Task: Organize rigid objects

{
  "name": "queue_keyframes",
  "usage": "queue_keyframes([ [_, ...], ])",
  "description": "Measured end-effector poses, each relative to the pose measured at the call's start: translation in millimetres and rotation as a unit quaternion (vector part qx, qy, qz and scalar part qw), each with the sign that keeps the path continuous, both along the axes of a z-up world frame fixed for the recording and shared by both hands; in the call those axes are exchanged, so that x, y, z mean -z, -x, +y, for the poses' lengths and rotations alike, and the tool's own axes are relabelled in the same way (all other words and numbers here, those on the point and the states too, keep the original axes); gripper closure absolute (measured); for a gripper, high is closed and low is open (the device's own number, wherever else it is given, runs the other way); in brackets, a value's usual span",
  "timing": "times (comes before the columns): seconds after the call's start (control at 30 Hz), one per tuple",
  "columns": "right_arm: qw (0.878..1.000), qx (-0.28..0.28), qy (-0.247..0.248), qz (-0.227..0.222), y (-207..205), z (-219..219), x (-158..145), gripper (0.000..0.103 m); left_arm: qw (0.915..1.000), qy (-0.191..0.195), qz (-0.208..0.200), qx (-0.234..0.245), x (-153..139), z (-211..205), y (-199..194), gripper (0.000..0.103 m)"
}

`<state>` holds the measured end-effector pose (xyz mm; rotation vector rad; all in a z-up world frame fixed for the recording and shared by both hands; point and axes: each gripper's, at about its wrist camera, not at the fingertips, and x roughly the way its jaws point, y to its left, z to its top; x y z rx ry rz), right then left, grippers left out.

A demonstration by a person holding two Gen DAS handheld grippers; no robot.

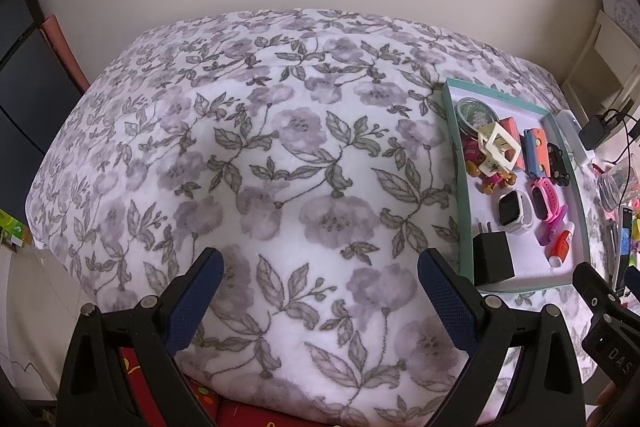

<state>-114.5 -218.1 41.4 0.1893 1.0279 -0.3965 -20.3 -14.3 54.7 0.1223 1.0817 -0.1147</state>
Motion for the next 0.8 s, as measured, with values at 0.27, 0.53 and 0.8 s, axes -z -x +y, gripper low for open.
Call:
queue_keyframes([
  [0.27, 1.0, -0.002, 0.0, 0.004, -1.7, 1.0, 2.4, 0.001, 1.0, -0.004, 0.001, 0.001, 1.9, -1.1, -0.6, 0.005],
  [0.53, 1.0, -0.006, 0.001, 0.008, -3.1, 1.6, 3.2, 0.001, 1.0, -0.006, 0.0, -0.003, 2.4, 1.1, -1.4, 0.005],
  [0.8, 1.0, -0.008, 0.002, 0.009, -3.6, 1.7, 3.1, 0.001, 0.9999, 0.013, -0.009, 0.0, -2.6, 0.1, 0.7, 0.005],
])
